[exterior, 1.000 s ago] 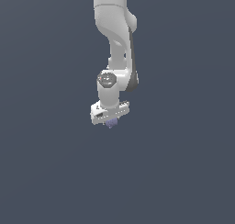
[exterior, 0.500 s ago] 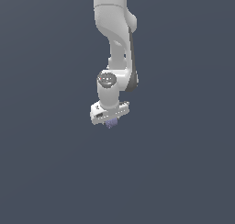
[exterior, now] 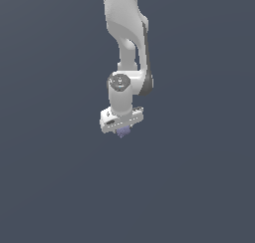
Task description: Pick up the object and move it to a goal position.
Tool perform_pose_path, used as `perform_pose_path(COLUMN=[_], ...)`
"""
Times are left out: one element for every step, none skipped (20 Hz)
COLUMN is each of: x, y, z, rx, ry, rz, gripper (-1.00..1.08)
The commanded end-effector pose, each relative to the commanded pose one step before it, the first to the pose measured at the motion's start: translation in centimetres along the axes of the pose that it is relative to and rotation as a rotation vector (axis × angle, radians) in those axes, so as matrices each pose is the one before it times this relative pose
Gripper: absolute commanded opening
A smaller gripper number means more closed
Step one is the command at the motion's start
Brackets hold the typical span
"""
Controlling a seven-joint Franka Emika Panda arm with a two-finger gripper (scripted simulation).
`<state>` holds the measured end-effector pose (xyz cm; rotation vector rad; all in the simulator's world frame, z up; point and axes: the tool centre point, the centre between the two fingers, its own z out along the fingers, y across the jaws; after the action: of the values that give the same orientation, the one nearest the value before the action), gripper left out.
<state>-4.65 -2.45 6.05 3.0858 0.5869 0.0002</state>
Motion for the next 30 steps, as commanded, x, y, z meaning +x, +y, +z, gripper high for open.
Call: perform_pose_path(x=[0.486,0.219,0.236,0.253,0.287,0.285,0.301,0.316,0.330,0.341,0.348,0.353,0.357,0.356,0.355,0.368,0.353,0.352,0.352,0.351,0.351,0.351,0.351,0.351,0.351,0.350,0.343,0.327,0.316,0.306], y=[-0.710,-0.337,-0.362,-0.387,-0.449,-0.434,-0.457,-0.479,-0.499,-0.512,-0.521,-0.527,-0.530,-0.526,-0.521,-0.549,-0.513,-0.509,-0.506,-0.502,-0.499,-0.495,-0.492,-0.488,-0.484,-0.479,-0.435,-0.442,-0.423,-0.406], z=[-1.396,-0.663,-0.715,-0.765,-0.795,-0.861,-0.907,-0.953,-0.993,-1.022,-1.041,-1.055,-1.061,-1.055,-1.046,-1.022,-1.031,-1.024,-1.017,-1.010,-1.004,-0.997,-0.990,-0.983,-0.975,-0.965,-0.916,-0.889,-0.852,-0.817], rx=[-0.00039,0.00000,0.00000,0.00000,-0.00052,0.00000,0.00000,0.00000,0.00000,0.00000,0.00000,0.00000,0.00000,0.00000,0.00000,-0.00036,0.00000,0.00000,0.00000,0.00000,0.00000,0.00000,0.00000,0.00000,0.00000,0.00000,0.00068,0.00000,0.00000,0.00000], ry=[0.00106,0.00000,0.00000,0.00000,-0.00056,0.00000,0.00000,0.00000,0.00000,0.00000,0.00000,0.00000,0.00000,0.00000,0.00000,-0.00039,0.00000,0.00000,0.00000,0.00000,0.00000,0.00000,0.00000,0.00000,0.00000,0.00000,-0.00011,0.00000,0.00000,0.00000], rz=[-0.00070,0.00000,0.00000,0.00000,-0.00061,0.00000,0.00000,0.00000,0.00000,0.00000,0.00000,0.00000,0.00000,0.00000,0.00000,-0.00044,0.00000,0.00000,0.00000,0.00000,0.00000,0.00000,0.00000,0.00000,0.00000,0.00000,0.00009,0.00000,0.00000,0.00000], gripper=[-1.00,-1.00,-1.00,-1.00,-1.00,-1.00,-1.00,-1.00,-1.00,-1.00,-1.00,-1.00,-1.00,-1.00,-1.00,-1.00,-1.00,-1.00,-1.00,-1.00,-1.00,-1.00,-1.00,-1.00,-1.00,-1.00,-1.00,-1.00,-1.00,-1.00])
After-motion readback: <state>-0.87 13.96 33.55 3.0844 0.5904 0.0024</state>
